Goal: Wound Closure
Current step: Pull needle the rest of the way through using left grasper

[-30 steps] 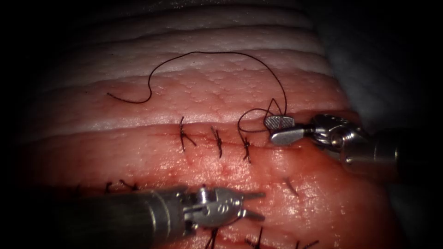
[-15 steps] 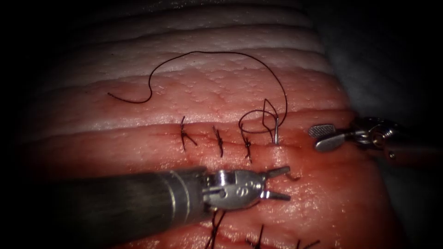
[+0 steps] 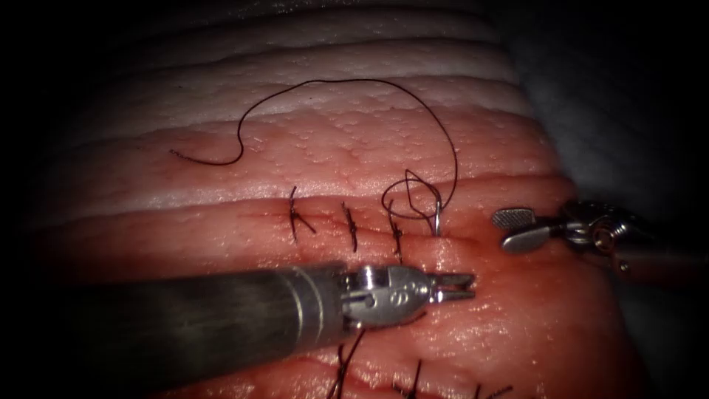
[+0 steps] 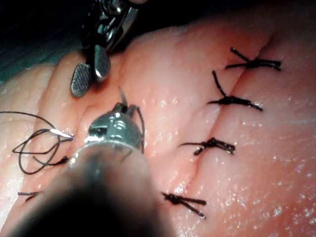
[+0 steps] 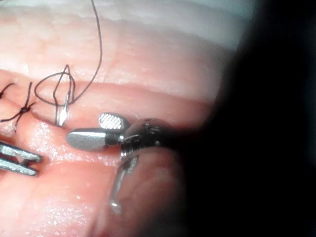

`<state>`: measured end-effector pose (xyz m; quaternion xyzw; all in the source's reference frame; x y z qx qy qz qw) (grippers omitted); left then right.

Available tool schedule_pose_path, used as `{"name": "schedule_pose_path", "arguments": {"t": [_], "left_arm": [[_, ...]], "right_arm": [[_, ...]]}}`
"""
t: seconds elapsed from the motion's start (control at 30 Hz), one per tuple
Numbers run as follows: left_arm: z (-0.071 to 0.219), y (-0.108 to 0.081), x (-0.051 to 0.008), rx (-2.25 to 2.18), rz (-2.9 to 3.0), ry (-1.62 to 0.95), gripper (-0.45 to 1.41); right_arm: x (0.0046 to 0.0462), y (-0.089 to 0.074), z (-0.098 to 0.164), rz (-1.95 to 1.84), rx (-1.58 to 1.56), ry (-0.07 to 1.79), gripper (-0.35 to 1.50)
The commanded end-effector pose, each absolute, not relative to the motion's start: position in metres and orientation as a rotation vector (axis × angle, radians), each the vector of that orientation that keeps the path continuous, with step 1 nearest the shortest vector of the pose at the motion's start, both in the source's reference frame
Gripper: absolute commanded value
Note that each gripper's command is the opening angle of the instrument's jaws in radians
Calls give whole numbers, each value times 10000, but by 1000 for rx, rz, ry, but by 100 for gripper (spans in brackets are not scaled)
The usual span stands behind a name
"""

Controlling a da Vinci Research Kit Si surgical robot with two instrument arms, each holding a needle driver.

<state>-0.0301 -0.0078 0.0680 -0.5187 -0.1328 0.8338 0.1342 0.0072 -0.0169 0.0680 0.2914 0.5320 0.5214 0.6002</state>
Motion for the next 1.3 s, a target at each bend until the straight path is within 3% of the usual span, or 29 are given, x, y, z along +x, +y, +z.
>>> {"name": "schedule_pose_path", "arguments": {"t": [0.03,0.07,0.1,0.13,0.37,0.43,0.5,0.6,0.67,0.77,0.87,1.0,1.17,1.3], "left_arm": [[680,-76,-304,-1516,2384,-411,-45],[680,-76,-304,-1516,2384,-411,-45],[674,-72,-301,-1541,2314,-481,-45],[670,-70,-300,-1544,2277,-520,-45],[645,-47,-288,-1496,1938,-852,-45],[637,-40,-281,-1481,1801,-995,-45],[634,-37,-278,-1473,1740,-1054,-45],[630,-30,-269,-1462,1585,-1214,-45],[627,-26,-265,-1466,1511,-1275,-45],[622,-18,-259,-1516,1328,-1358,-45],[606,-14,-253,-1555,1268,-1373,-45],[589,-17,-247,-1581,1272,-1383,-45],[557,-23,-232,-1707,1350,-1317,-45],[521,-23,-208,-1875,1512,-1066,-45]], "right_arm": [[79,-176,682,1157,658,1254,108],[79,-176,682,1157,658,1254,108],[79,-182,676,1106,617,1291,51],[79,-185,672,1078,601,1297,41],[94,-200,638,832,459,1294,51],[102,-201,626,766,413,1284,64],[104,-202,624,752,401,1283,66],[116,-205,621,689,357,1268,94],[124,-206,622,665,335,1259,101],[136,-210,626,636,322,1229,103],[147,-218,638,598,315,1193,84],[147,-223,651,580,312,1166,81],[144,-232,670,554,302,1103,78],[144,-238,677,533,298,1072,76]]}}
